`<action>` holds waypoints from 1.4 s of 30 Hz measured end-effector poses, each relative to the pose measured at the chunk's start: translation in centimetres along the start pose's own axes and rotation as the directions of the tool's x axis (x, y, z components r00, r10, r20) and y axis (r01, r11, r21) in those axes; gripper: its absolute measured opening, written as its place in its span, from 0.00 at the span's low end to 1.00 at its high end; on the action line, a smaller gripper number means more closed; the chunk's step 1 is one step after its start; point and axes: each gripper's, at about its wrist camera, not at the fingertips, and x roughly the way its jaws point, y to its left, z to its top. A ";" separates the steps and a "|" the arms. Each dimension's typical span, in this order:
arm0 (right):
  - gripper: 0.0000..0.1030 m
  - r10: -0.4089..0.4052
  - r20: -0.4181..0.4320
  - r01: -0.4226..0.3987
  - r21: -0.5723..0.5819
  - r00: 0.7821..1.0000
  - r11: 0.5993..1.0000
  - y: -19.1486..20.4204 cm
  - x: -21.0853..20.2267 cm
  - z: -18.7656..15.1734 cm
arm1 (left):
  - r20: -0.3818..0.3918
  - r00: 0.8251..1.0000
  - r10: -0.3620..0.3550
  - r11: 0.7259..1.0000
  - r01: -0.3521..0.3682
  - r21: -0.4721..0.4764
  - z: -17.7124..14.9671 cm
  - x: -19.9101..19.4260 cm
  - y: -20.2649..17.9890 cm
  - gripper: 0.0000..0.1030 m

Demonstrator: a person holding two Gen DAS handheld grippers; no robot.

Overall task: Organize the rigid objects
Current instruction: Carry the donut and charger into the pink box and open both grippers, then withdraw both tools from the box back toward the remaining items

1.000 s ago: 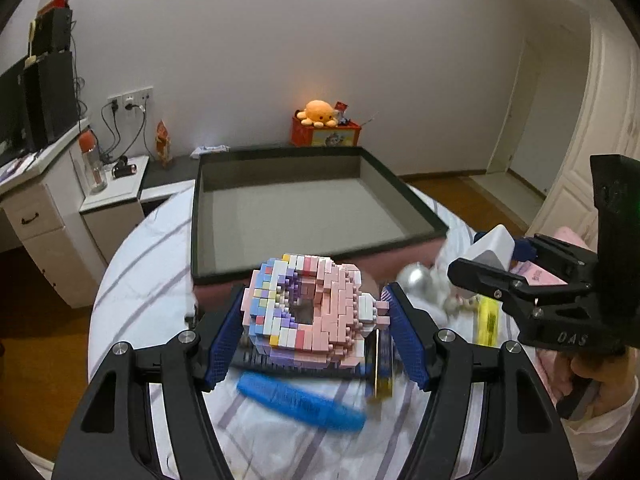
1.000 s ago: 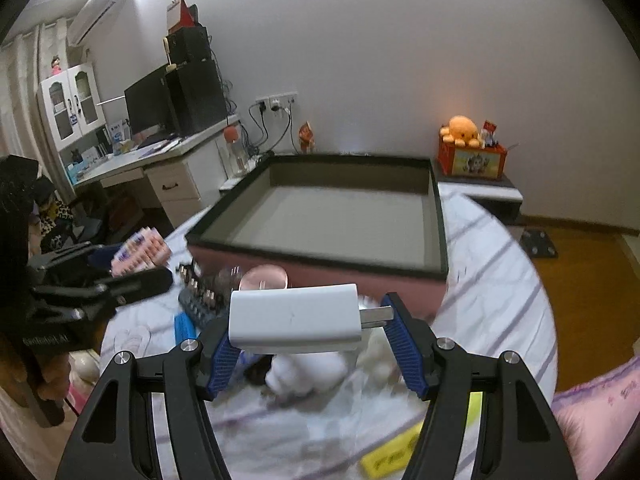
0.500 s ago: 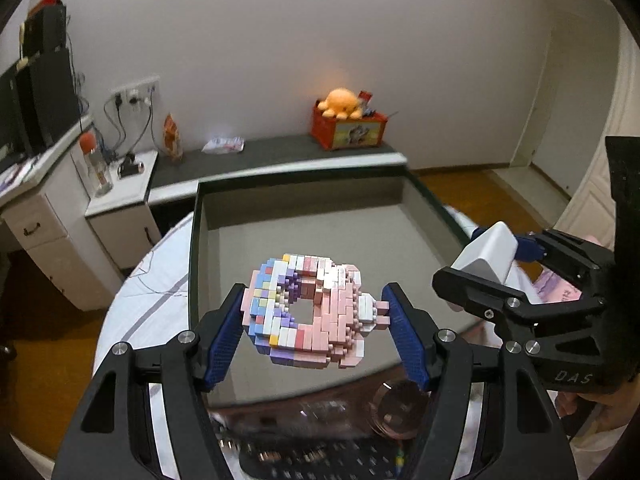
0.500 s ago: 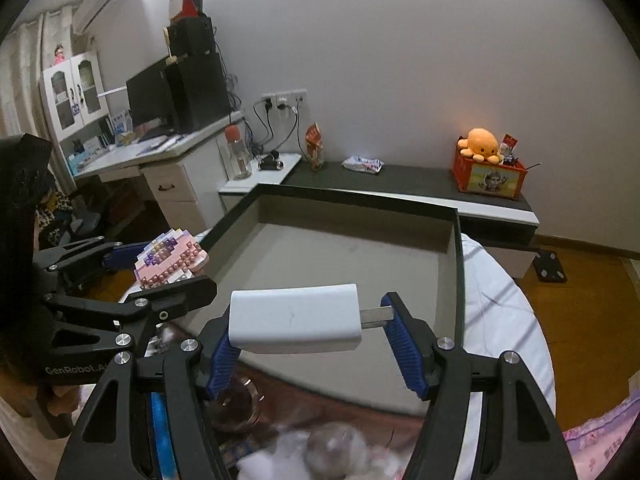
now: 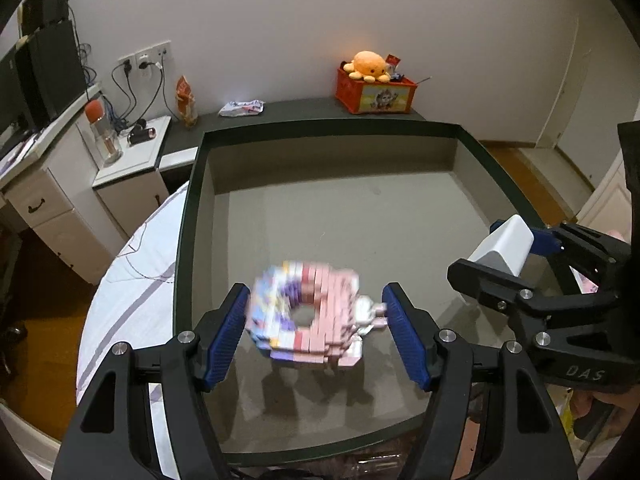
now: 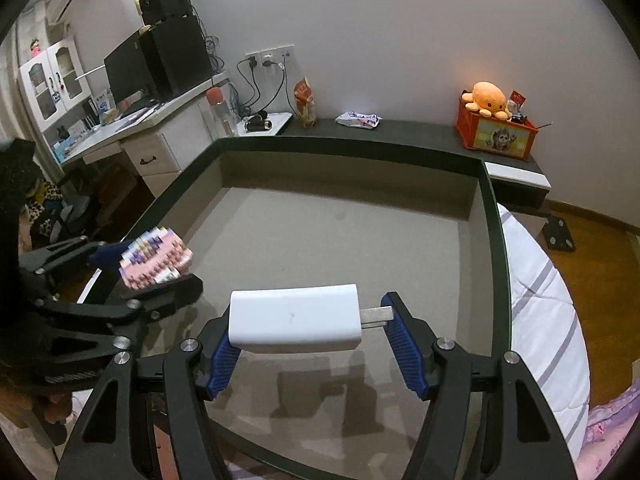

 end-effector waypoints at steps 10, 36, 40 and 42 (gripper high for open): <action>0.77 0.016 0.104 -0.023 0.064 0.994 0.998 -0.3 -3.9 0.2 | 0.093 0.995 0.037 0.994 -0.027 -0.109 -0.8 -5.1 2.2 1.00; 0.80 -0.111 0.378 0.107 0.031 0.919 0.994 5.5 -20.9 -10.4 | 0.431 0.898 0.083 0.996 -0.056 -0.075 -12.8 -24.0 -2.3 1.00; 0.80 -0.132 0.378 0.122 0.050 0.916 0.991 5.2 -21.7 -11.7 | 0.424 0.903 0.068 0.997 -0.048 -0.059 -14.3 -24.7 -2.1 1.00; 0.80 -0.142 0.373 0.128 0.062 0.917 0.990 5.1 -21.9 -12.2 | 0.411 0.909 0.066 0.997 -0.046 -0.058 -14.6 -24.6 -2.0 1.00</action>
